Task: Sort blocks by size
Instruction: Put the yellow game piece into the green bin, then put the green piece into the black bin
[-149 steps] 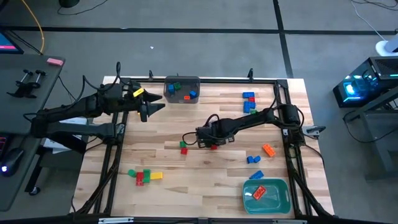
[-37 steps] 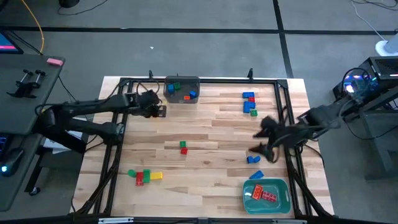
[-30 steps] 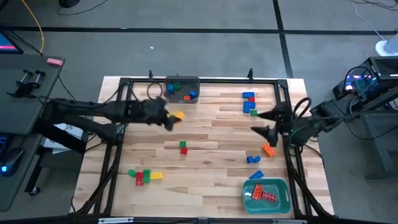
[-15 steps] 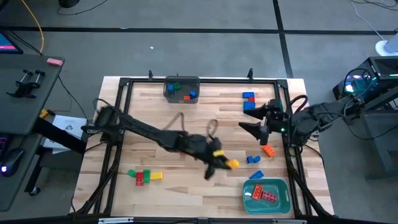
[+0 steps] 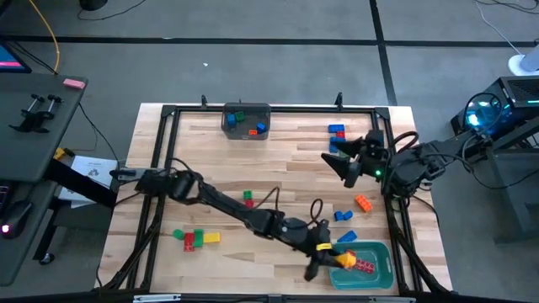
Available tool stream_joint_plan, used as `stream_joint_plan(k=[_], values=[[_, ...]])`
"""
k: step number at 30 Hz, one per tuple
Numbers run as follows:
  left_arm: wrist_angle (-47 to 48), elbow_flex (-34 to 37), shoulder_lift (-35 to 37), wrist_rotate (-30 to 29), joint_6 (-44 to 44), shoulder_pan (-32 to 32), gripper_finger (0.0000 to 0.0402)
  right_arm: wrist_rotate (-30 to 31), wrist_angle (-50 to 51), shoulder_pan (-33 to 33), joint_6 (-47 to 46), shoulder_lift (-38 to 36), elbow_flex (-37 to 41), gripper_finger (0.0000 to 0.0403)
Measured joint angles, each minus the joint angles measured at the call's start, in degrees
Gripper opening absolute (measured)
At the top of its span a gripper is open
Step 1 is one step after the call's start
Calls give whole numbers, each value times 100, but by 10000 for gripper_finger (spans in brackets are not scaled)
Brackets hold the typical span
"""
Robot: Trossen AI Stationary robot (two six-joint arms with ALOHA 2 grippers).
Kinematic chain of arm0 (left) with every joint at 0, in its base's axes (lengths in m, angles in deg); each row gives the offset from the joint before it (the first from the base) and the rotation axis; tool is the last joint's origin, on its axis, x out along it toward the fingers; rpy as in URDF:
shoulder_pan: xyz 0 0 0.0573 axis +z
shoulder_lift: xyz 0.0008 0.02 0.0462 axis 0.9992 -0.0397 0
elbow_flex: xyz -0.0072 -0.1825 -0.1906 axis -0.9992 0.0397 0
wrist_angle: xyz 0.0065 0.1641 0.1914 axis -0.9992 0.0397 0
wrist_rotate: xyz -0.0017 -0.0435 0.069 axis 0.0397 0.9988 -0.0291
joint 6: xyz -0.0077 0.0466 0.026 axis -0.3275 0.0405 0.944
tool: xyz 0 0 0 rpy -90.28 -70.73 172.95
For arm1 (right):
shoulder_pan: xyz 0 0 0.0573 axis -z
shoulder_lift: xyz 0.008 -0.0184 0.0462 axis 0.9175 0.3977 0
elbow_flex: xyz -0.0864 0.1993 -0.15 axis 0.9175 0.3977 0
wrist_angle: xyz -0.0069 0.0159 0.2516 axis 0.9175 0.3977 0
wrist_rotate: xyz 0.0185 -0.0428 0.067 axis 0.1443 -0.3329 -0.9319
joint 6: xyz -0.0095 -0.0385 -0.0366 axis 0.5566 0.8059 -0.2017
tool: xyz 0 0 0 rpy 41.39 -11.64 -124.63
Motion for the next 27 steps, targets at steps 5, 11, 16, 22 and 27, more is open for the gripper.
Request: stream_joint_plan(k=[5, 11, 16, 22, 27], values=[[-301, -652, -718, -659, 97, 79, 103, 203, -41, 0, -17, 4, 0, 353], [288, -1211, -1052, 88, -104, 173, 190, 211, -65, 0, -2, 4, 0, 353], [1224, -1226, -654, 498, 10, 355, 240, 158, -65, 0, 199, 4, 0, 353], [4696, -1208, 401, 507, 1171, 916, 248, -272, -54, 0, 624, -24, 2, 353], [5210, 169, 1373, -196, 813, 1125, 246, -520, 109, 0, 797, -111, 2, 353]])
